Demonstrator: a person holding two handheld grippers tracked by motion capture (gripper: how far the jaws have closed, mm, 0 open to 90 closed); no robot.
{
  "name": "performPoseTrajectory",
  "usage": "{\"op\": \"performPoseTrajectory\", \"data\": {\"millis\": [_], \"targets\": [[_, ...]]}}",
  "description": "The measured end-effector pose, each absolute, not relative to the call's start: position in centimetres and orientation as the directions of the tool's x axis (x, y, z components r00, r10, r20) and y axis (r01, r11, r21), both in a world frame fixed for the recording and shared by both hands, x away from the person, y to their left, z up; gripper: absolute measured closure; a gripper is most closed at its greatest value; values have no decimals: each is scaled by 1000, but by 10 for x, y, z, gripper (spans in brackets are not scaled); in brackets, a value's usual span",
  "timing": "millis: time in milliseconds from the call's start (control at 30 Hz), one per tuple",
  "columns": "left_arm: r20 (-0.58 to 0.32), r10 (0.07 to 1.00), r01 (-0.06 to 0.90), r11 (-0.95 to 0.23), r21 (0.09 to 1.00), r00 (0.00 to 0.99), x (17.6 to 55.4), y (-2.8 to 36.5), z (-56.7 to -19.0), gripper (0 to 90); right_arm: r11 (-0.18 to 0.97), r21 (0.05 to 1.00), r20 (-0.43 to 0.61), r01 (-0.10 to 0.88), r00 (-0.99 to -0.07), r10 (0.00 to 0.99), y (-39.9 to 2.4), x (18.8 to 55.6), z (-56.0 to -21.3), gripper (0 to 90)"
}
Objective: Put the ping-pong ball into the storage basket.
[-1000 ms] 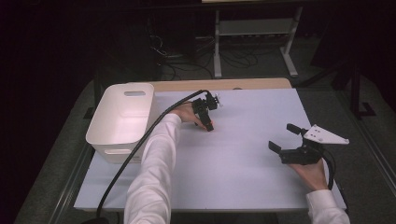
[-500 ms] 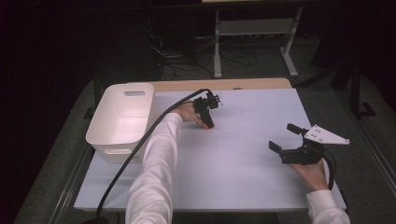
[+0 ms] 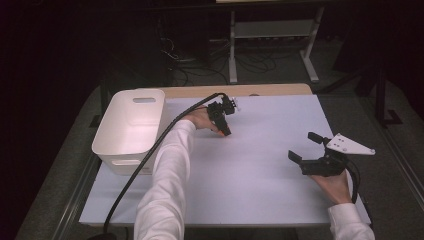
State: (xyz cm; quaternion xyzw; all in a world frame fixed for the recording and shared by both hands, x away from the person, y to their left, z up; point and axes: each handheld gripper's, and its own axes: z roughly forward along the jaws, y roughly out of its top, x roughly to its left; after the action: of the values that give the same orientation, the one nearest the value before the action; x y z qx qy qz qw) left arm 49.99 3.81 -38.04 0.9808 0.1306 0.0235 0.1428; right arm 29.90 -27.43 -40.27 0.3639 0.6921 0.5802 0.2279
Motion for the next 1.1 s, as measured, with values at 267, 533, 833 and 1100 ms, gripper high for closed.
{"op": "performPoseTrajectory", "data": {"millis": [267,533,833,1100], "targets": [[27,255,236,-927,291,967,494,42,-364,508,64,970,105,236,-638,763,-273,299,-403,0],[52,274,244,-916,317,960,491,53,-343,508,61,970,107,237,-636,764,-274,299,-403,0],[48,278,246,-905,346,959,487,64,-316,508,65,969,108,238,-644,757,-272,299,-403,0],[42,266,233,-901,367,963,479,65,-303,507,52,970,117,239,-640,759,-273,300,-403,0]]}}
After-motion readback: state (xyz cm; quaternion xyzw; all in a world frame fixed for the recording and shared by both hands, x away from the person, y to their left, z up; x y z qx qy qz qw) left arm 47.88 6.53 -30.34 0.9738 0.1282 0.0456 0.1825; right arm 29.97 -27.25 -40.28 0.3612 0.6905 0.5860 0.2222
